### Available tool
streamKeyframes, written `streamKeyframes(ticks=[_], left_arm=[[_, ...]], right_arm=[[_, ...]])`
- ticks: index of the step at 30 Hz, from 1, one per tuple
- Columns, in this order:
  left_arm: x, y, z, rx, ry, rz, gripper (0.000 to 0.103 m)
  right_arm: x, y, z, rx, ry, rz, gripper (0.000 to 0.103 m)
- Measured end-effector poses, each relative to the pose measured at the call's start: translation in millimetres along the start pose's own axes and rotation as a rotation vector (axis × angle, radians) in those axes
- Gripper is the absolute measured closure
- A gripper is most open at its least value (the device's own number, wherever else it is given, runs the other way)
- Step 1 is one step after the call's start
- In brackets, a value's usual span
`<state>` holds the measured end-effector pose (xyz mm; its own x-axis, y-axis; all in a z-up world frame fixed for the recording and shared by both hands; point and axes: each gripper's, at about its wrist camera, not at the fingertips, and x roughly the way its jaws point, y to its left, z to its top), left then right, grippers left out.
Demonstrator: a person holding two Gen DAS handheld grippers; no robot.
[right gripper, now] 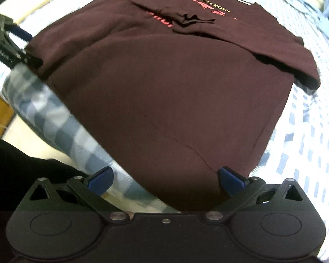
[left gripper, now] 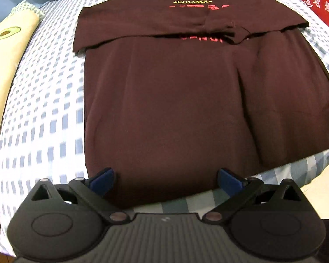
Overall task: Fold small clothes
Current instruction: 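Move the right gripper to the sweatshirt hem and close on it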
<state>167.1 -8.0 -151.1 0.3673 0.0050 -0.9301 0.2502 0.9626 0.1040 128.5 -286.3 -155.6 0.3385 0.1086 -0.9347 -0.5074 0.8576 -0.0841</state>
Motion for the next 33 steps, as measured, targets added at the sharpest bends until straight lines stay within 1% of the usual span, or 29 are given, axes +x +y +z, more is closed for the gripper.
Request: streamKeyframes(ticks=[2,5,8,10,12,14,15,18,23,25,27,31,33], left_arm=[[-2.5,-6.4,-7.5,-0.011,0.006,0.011,0.001],[-10.2,-14.5,-16.5,-0.022,0.005,0.023,0.001],[-15.5,-20.4,-21.1,-0.021,-0.002,0.031,0.001],[-17.5,-25.9,-24.5,-0.015,-0.004,0.037,0.001],[-19.3,-30.7,-27.5,-0.011,-0.007,0.040,0.001],[-21.1,-34.7,-29.5,-0.008,-0.013,0.043,0.001],[-21.0,-35.7,-29.4,-0.007,-0.016,0.044,0.001],[-22.9,-38.1,-30.6,-0.010,-0.025,0.047,0.001],[-20.6,-35.5,-31.3,-0.040,-0.022,0.050,0.001],[-20.1,-34.1,-31.2,-0.056,-0.019,0.047,0.001],[-20.5,-33.3,-31.0,-0.065,-0.021,0.045,0.001],[-22.1,-32.3,-32.0,-0.066,-0.023,0.047,0.001],[-22.8,-32.2,-32.5,-0.064,-0.024,0.049,0.001]], right_arm=[[1.5,5.8,-7.9,-0.066,-0.002,-0.048,0.000],[4.4,15.0,-20.0,-0.184,-0.004,-0.157,0.000],[6.4,20.2,-30.1,-0.276,-0.017,-0.244,0.000],[8.1,30.5,-38.1,-0.402,-0.043,-0.327,0.001],[9.7,44.9,-47.1,-0.556,-0.080,-0.381,0.001],[11.8,55.3,-53.8,-0.658,-0.097,-0.412,0.002],[12.5,57.5,-55.0,-0.690,-0.100,-0.417,0.003],[7.4,54.2,-54.0,-0.666,-0.104,-0.409,0.007],[-2.4,41.8,-50.2,-0.590,-0.123,-0.421,0.022],[-5.1,38.8,-50.8,-0.583,-0.137,-0.432,0.024],[-5.5,39.3,-50.2,-0.587,-0.151,-0.439,0.029],[3.7,50.5,-56.4,-0.606,-0.122,-0.413,0.030],[9.0,57.5,-59.7,-0.634,-0.127,-0.437,0.030]])
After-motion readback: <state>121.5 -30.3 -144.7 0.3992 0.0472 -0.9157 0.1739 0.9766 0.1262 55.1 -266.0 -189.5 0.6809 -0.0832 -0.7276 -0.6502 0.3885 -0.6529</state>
